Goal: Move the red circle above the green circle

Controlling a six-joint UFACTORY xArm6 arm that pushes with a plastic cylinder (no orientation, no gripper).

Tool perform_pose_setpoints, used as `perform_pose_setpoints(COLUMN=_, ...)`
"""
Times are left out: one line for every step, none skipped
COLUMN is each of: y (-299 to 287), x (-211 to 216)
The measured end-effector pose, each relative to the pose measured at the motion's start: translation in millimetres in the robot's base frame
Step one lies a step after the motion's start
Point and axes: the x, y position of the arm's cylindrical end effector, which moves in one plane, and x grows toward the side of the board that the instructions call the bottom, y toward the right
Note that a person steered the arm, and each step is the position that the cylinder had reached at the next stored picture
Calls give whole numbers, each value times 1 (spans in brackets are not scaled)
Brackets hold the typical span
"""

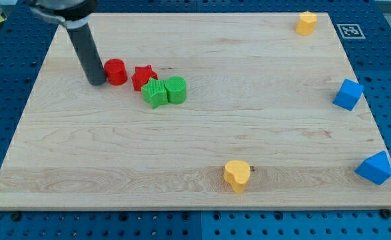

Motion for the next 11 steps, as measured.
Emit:
perform_pose_setpoints(y=0, x=-14)
perform_pose_setpoints(y=0, x=-36)
perform_pose_setpoints(y=-5, x=-3)
perform_pose_setpoints(y=-5, x=29)
perform_pose_setpoints(y=17, x=2)
perform_pose_setpoints(y=30, x=-16)
perform_pose_setpoints(y=24, x=-17)
perform_pose_setpoints(y=19, x=-51)
perform_pose_setpoints(y=50, x=-45)
perform_pose_setpoints(y=64, x=-36)
perform_pose_setpoints(y=69, x=-39)
